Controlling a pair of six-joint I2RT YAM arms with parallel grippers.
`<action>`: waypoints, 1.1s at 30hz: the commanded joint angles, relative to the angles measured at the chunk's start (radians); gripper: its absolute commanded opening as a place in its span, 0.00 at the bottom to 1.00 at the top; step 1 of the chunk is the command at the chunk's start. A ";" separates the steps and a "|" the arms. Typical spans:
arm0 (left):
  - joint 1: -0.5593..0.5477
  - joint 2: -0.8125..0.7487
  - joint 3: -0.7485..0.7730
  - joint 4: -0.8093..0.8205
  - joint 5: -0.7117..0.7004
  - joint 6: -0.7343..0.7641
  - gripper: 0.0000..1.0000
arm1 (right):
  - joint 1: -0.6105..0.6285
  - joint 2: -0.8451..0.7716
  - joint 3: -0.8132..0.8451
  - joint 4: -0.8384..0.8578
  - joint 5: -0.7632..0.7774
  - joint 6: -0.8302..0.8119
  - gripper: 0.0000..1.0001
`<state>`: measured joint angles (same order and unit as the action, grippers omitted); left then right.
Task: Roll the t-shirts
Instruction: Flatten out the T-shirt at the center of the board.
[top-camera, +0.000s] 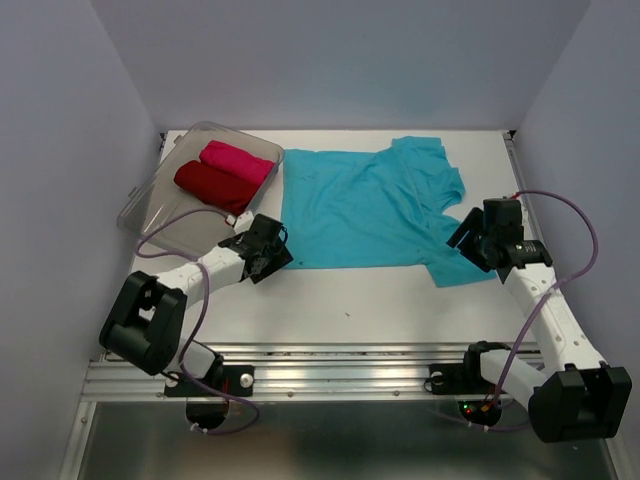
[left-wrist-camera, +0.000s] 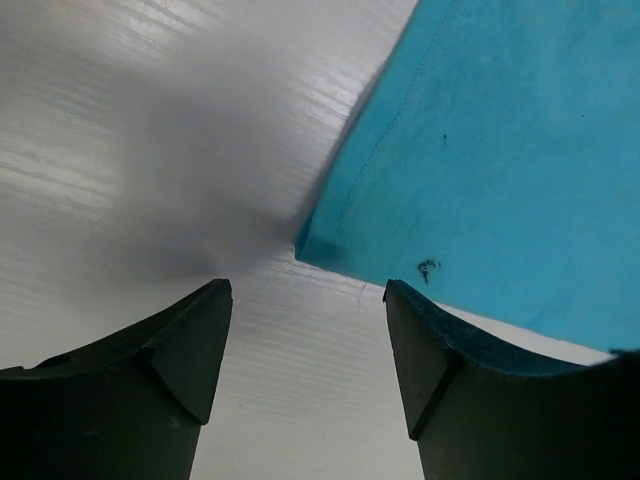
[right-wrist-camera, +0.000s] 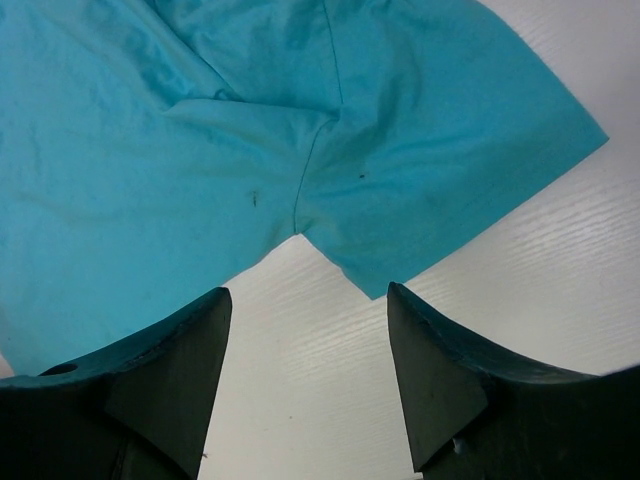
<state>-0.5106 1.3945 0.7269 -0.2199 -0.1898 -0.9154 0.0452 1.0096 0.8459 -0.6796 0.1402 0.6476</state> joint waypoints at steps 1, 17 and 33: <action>-0.006 0.043 -0.012 0.062 -0.027 -0.039 0.73 | -0.008 0.004 -0.002 0.051 -0.014 -0.014 0.69; -0.014 0.178 0.153 0.030 -0.025 0.027 0.00 | -0.008 0.075 -0.062 0.040 -0.063 0.052 0.93; 0.153 0.049 0.144 -0.039 -0.089 0.144 0.00 | -0.139 0.146 -0.181 0.075 -0.097 0.067 0.94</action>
<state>-0.3843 1.4574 0.8700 -0.2455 -0.2607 -0.8177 -0.0906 1.1629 0.7136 -0.6510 0.0517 0.6868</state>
